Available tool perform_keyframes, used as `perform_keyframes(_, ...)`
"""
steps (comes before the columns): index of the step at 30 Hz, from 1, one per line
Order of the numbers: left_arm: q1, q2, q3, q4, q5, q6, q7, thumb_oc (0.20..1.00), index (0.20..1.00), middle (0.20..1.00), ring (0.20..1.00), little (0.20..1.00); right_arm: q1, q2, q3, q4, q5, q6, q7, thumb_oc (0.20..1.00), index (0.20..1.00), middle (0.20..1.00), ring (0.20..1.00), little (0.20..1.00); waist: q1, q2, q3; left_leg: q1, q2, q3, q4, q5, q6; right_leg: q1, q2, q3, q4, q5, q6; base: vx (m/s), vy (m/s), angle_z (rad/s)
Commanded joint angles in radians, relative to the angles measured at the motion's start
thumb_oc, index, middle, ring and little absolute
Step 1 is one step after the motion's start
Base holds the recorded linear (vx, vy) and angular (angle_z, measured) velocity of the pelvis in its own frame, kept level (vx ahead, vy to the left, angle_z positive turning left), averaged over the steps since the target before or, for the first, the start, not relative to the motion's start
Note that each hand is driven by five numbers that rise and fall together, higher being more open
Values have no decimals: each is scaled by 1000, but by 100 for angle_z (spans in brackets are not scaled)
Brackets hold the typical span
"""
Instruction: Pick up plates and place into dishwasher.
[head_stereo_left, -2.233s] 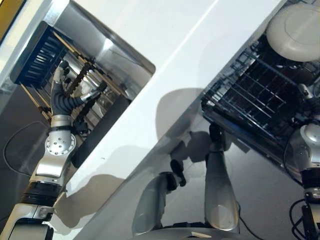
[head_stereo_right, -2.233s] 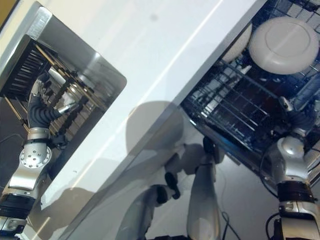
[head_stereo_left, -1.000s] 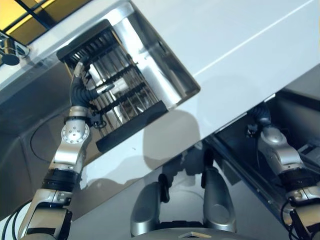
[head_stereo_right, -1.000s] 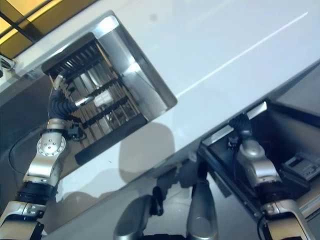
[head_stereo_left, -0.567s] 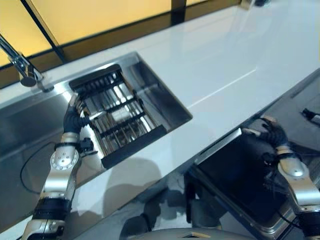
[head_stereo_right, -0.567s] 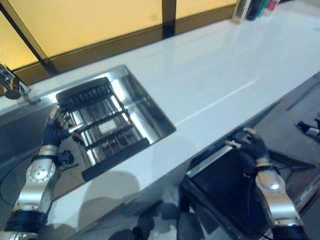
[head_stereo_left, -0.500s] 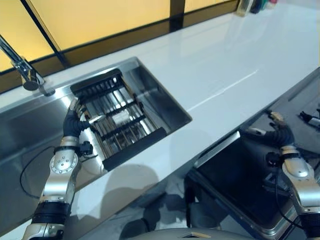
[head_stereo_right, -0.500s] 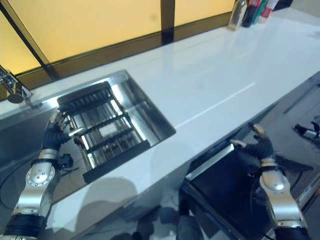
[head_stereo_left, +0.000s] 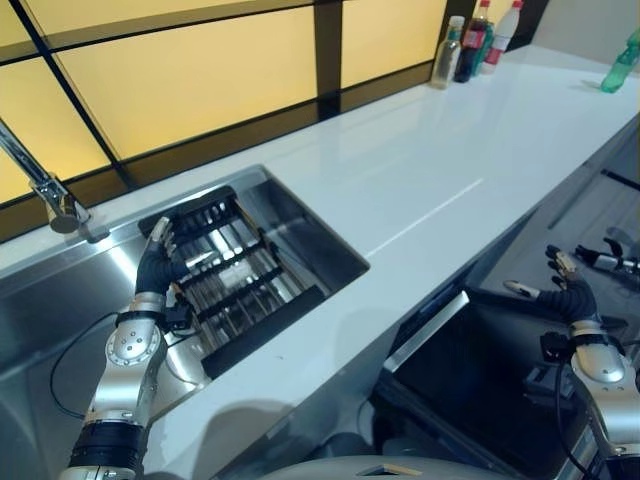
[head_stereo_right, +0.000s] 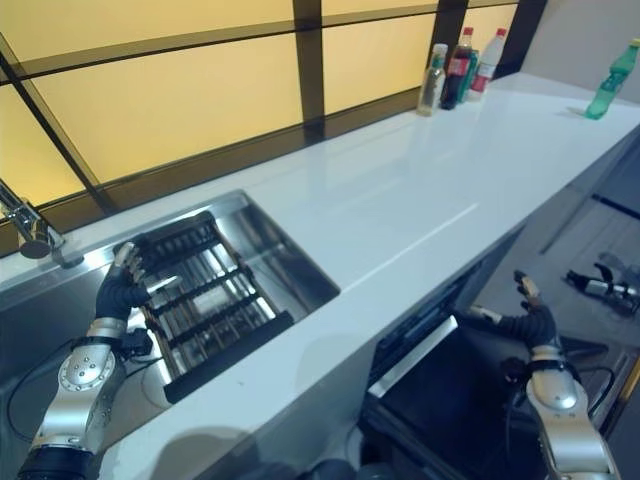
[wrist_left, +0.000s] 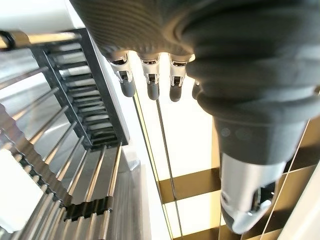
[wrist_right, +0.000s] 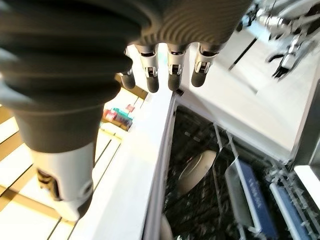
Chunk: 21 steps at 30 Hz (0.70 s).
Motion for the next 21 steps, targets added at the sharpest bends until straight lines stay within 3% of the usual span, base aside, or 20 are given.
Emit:
perform_keyframes(1, 7, 44, 84, -34, 21, -50, 0, 1000, 1000, 1000, 1000, 1000, -11, 7, -116, -35, -4, -45, -243, 1000, 1000, 1000, 1000, 1000, -24, -27, -6, -70, -68, 57, 50, -46, 124, 43, 53, 45, 53, -138, -4, 0, 0, 0)
perform_keyframes(5, 39, 22, 87, -21, 33, -92, 20, 1000, 1000, 1000, 1000, 1000, 18, 92, -147, -19, -60, -16, -517, 1000, 1000, 1000, 1000, 1000, -47, -1, -2, -68, -73, 66, 69, -65, 135, 28, 58, 65, 76, -148, -5, -5, 70, -10)
perform_keyframes(8, 70, 3, 100, -32, 28, -105, 39, 1000, 1000, 1000, 1000, 1000, 32, 130, -140, 0, -89, 21, -628, 1000, 1000, 1000, 1000, 1000, -58, 25, 7, -82, -97, 47, 143, -107, 156, 14, 64, 102, 107, -159, -12, 17, 114, -18)
perform_keyframes(11, 110, -16, 122, -35, 29, -116, 48, 1000, 1000, 1000, 1000, 1000, 10, 157, -116, 54, -80, 32, -690, 1000, 1000, 1000, 1000, 1000, -35, 41, 18, -127, -141, -58, 265, -161, 171, -2, 74, 169, 160, -174, -23, 22, 125, -42)
perform_keyframes(13, 119, -20, 126, -46, 36, -104, 48, 1000, 1000, 1000, 1000, 1000, -7, 167, -107, 86, -70, 45, -736, 1000, 1000, 1000, 1000, 1000, -22, 50, 26, -139, -159, -100, 280, -166, 180, -18, 74, 187, 193, -178, -25, -60, 170, -80)
perform_keyframes(17, 93, 7, 106, -22, 19, -92, 53, 1000, 1000, 1000, 1000, 1000, -26, 162, -97, 160, -36, 61, -791, 1000, 1000, 1000, 1000, 1000, -46, 74, 49, -117, -161, -73, 274, -172, 194, -92, 54, 178, 314, -174, -13, -66, 245, -33)
perform_keyframes(21, 110, -29, 96, -26, 27, -79, 53, 1000, 1000, 1000, 1000, 1000, 44, 148, -126, 185, -32, 44, -738, 1000, 1000, 1000, 1000, 1000, -73, 115, 77, -116, -201, -68, 318, -198, 209, -140, 5, 172, 408, -170, -20, -54, 325, 4)
